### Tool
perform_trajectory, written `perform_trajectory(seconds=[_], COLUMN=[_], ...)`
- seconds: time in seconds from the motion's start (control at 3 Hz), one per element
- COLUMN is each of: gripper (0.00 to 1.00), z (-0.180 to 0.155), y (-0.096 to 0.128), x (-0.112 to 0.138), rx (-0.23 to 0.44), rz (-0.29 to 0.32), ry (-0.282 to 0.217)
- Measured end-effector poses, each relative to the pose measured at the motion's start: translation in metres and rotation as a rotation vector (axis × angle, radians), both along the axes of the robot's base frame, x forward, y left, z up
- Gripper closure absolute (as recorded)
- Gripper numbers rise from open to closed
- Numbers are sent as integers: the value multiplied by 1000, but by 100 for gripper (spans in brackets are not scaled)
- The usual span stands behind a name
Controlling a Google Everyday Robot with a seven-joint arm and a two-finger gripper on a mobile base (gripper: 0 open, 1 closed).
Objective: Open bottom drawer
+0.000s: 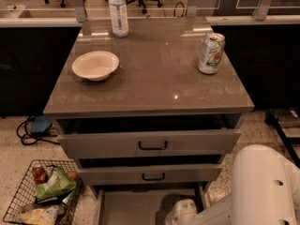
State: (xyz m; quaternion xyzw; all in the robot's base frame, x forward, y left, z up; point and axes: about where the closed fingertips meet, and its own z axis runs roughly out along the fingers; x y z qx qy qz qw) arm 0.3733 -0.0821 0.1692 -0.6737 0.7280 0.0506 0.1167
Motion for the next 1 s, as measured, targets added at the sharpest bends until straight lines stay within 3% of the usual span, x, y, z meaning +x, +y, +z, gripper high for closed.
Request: perform_trajectory(seconds=[1.0], gripper=[17], z=[-1], y=[0], x=[-1], rx=[0], rz=[0], ry=[2])
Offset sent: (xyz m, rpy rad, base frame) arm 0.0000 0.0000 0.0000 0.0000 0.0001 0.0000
